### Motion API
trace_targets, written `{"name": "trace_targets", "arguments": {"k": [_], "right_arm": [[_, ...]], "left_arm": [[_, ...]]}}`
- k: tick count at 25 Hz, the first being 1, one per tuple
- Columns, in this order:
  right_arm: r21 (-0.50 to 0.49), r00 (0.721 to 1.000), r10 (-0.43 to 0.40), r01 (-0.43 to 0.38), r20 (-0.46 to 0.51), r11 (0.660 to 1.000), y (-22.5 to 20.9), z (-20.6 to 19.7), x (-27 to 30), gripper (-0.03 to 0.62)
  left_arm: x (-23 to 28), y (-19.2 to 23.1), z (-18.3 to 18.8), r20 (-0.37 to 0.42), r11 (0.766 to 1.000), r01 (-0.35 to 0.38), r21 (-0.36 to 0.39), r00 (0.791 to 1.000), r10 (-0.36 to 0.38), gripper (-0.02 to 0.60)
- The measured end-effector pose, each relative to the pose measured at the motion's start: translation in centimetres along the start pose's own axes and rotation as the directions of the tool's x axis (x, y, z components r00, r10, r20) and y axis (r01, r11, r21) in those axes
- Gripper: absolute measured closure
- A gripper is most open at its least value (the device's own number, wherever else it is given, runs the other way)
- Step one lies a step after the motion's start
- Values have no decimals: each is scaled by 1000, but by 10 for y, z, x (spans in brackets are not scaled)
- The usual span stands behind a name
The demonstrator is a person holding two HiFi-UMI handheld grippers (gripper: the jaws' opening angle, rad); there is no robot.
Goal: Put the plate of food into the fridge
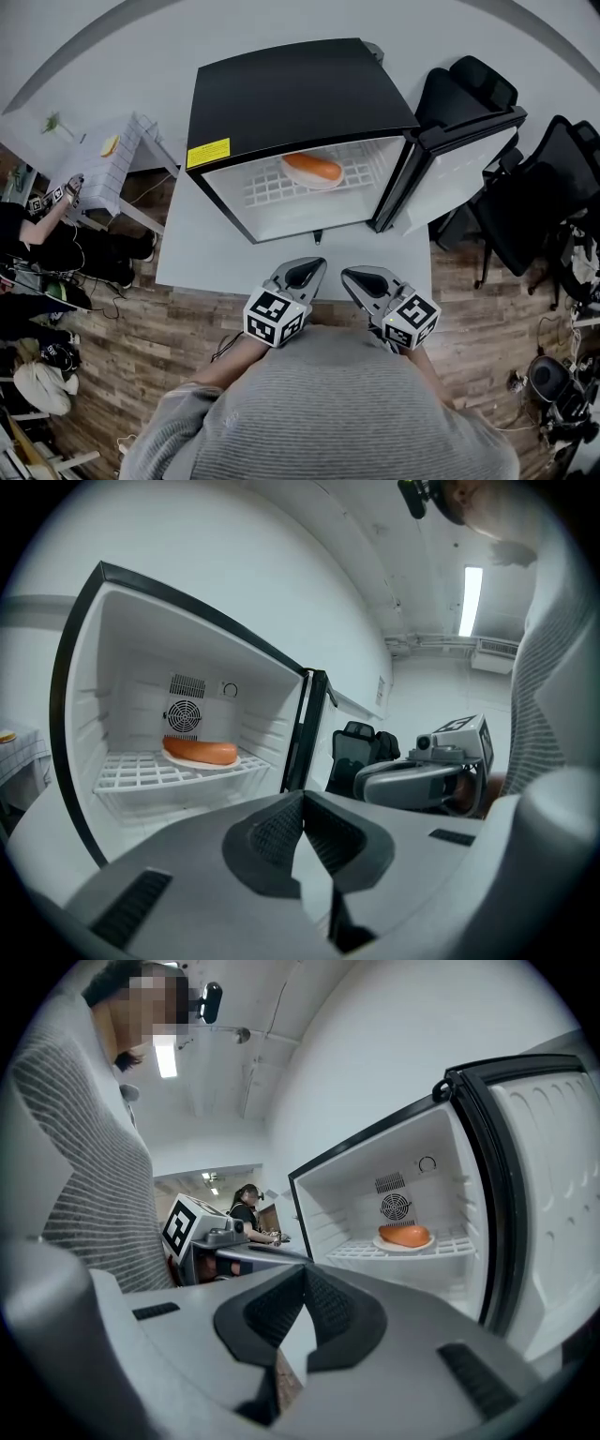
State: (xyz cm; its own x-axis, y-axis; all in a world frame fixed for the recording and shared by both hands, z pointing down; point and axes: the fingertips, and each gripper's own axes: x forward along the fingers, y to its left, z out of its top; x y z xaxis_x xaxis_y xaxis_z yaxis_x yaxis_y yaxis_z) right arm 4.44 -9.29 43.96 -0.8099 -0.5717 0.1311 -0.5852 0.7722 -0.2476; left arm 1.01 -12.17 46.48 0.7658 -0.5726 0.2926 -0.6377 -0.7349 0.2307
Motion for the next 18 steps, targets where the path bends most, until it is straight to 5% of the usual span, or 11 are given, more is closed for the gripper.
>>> {"name": "trace_targets", "arguments": {"k": [18], "right_arm": [[-2,1000,3,-3,8,1000,-3,8,8,581]], "left_arm": [[-1,5,-1,1,1000,10,-26,1000,-10,571]]}}
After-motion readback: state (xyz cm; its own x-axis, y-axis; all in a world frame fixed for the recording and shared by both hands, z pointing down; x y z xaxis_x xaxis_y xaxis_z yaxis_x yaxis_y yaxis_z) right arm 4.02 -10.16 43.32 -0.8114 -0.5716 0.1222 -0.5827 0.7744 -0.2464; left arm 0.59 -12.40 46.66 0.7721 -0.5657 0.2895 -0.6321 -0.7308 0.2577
